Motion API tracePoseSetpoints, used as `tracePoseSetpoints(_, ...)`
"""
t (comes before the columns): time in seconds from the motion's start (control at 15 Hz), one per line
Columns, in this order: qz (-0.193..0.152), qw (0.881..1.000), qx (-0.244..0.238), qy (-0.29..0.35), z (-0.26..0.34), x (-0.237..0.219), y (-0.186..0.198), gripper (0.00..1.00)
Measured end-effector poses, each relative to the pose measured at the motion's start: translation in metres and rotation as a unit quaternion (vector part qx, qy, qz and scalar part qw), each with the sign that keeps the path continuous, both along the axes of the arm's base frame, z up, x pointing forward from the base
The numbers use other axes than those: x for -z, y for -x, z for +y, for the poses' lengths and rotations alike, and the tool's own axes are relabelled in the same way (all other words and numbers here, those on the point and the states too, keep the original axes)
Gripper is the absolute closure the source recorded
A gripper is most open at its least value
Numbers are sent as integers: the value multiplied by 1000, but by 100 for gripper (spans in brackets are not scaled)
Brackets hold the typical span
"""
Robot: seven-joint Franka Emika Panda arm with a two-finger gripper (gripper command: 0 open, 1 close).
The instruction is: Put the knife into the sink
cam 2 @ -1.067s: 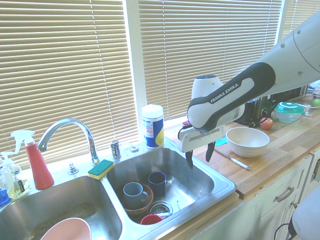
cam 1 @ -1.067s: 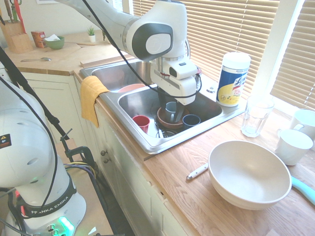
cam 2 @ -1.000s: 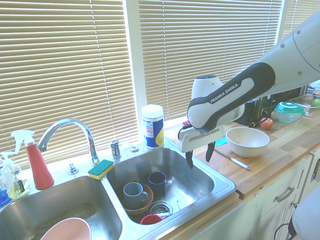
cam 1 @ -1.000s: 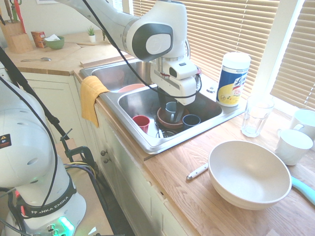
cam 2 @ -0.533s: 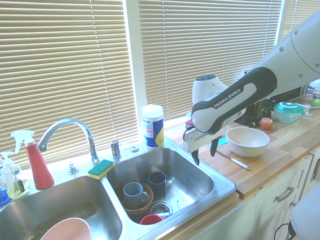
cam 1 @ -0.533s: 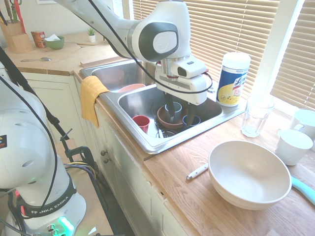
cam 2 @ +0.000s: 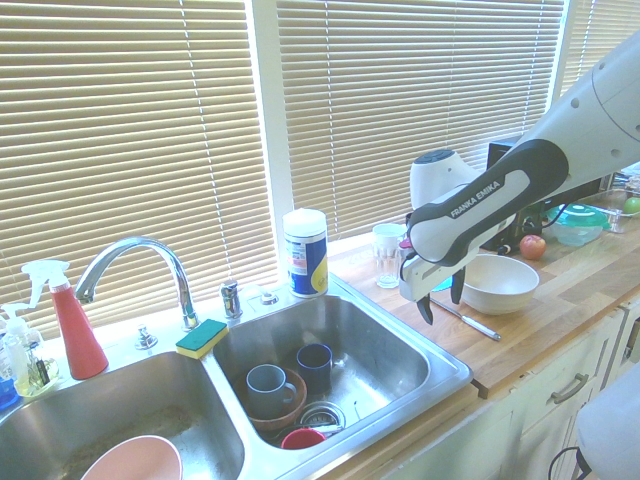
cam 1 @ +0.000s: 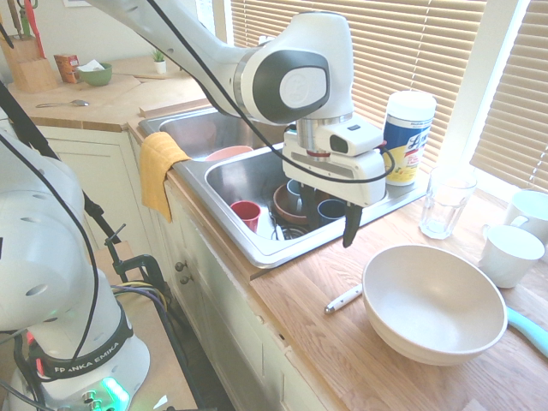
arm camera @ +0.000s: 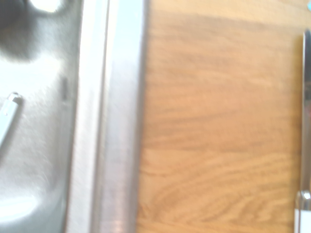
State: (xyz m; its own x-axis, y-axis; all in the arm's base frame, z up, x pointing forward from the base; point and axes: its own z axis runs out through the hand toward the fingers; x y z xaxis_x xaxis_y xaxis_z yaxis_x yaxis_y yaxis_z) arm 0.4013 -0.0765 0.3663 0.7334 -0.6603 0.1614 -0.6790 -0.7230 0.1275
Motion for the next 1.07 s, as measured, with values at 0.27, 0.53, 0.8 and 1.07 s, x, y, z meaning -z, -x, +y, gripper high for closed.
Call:
tracePoseSetpoints(0.27,12,1000,14,-8,-21,13,14,0)
tracePoseSetpoints(0.53,16,999,25,-15,-41,21,24,0)
tracePoseSetpoints(0.8,14,999,29,-20,-58,28,33,0)
tracePoseSetpoints(1.07,12,997,53,-60,-76,36,38,0)
